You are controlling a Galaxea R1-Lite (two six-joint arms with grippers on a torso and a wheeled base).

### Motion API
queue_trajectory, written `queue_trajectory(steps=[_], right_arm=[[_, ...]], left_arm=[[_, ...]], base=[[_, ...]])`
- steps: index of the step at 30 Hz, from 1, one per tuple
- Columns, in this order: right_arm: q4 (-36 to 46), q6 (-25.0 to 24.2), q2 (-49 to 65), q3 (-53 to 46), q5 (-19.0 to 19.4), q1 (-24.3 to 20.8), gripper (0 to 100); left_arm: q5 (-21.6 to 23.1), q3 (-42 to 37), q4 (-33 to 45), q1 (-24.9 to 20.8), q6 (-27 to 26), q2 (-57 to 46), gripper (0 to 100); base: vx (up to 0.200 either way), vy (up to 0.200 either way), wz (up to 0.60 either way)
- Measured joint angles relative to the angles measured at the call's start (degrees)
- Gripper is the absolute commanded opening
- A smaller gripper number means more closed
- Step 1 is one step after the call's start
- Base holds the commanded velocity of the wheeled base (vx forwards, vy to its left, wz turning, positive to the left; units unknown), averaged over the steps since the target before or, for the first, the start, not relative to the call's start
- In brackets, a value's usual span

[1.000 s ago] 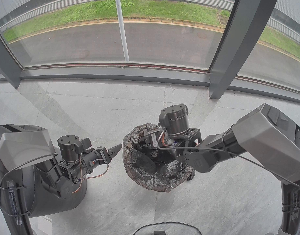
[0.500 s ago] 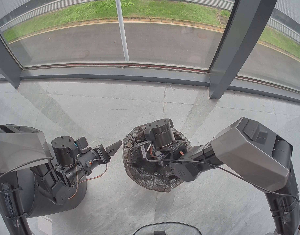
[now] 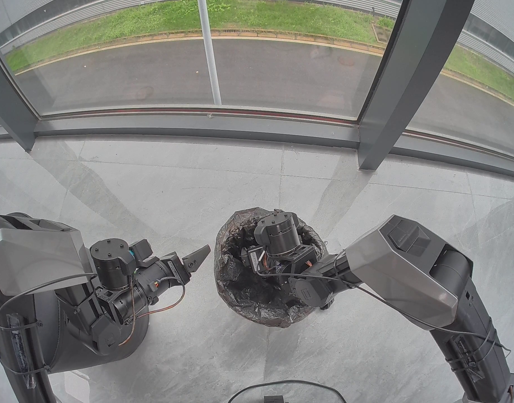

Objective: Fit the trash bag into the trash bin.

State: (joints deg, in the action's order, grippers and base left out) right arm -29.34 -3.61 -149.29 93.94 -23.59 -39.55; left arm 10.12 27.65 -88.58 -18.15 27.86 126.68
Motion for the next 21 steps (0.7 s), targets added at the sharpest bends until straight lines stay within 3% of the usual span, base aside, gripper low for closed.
queue_trajectory(steps=[10,21], right_arm=[[-0.27,-0.33,1.83,-1.5,-1.07,-0.74,100],[-0.54,-0.68,10.81,-11.12,-2.51,-4.69,100]], left_arm=[[0.0,-0.06,-0.02,-0.04,0.0,0.27,100],[0.0,-0.06,0.0,-0.04,0.0,0.6,100]], base=[[0.0,0.0,0.0],[0.0,0.0,0.0]])
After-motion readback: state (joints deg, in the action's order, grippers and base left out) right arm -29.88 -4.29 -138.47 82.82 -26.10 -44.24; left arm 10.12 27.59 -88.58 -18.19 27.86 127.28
